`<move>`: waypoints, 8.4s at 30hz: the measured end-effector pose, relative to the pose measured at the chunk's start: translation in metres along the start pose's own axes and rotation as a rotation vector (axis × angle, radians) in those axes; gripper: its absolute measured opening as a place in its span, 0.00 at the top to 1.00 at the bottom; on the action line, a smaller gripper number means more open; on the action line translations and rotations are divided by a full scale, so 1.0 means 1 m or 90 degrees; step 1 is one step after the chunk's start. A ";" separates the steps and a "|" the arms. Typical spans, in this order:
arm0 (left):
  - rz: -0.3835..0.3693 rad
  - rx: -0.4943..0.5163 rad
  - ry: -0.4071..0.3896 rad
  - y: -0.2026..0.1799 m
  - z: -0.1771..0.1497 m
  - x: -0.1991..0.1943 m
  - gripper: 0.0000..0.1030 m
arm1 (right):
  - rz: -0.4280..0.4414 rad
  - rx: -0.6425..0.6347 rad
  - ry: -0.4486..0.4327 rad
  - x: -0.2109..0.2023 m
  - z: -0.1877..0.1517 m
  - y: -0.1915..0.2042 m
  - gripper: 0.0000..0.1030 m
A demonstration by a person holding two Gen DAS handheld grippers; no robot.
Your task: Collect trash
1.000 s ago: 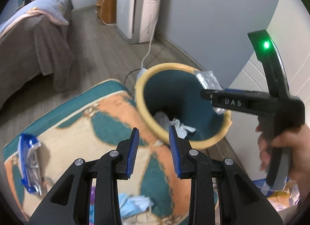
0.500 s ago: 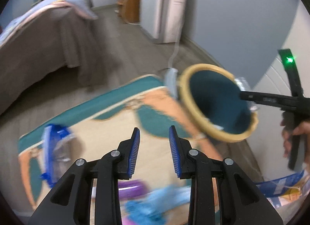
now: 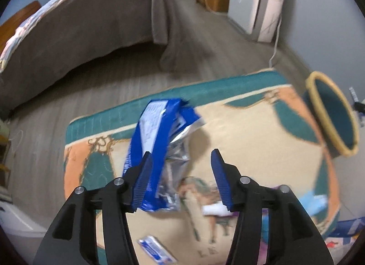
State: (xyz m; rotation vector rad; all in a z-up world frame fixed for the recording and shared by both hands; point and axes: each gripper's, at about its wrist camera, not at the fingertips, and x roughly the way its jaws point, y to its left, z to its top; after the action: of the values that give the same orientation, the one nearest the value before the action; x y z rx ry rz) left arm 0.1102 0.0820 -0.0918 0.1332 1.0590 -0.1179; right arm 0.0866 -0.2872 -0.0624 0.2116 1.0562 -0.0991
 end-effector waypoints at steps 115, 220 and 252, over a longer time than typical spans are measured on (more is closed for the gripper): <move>0.000 -0.098 0.059 0.039 -0.118 -0.023 0.13 | 0.032 -0.053 0.105 0.015 -0.106 0.156 0.06; -0.131 0.101 -0.072 -0.134 -0.029 -0.081 0.69 | -0.030 0.011 -0.039 -0.038 0.003 -0.009 0.89; -0.218 0.240 -0.160 -0.284 0.058 -0.061 0.50 | -0.105 0.195 -0.124 -0.060 -0.003 -0.085 0.75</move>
State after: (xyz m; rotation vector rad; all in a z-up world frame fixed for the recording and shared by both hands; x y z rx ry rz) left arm 0.0848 -0.2058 -0.0253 0.2692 0.7916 -0.6297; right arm 0.0386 -0.3703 -0.0221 0.3845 0.8586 -0.4237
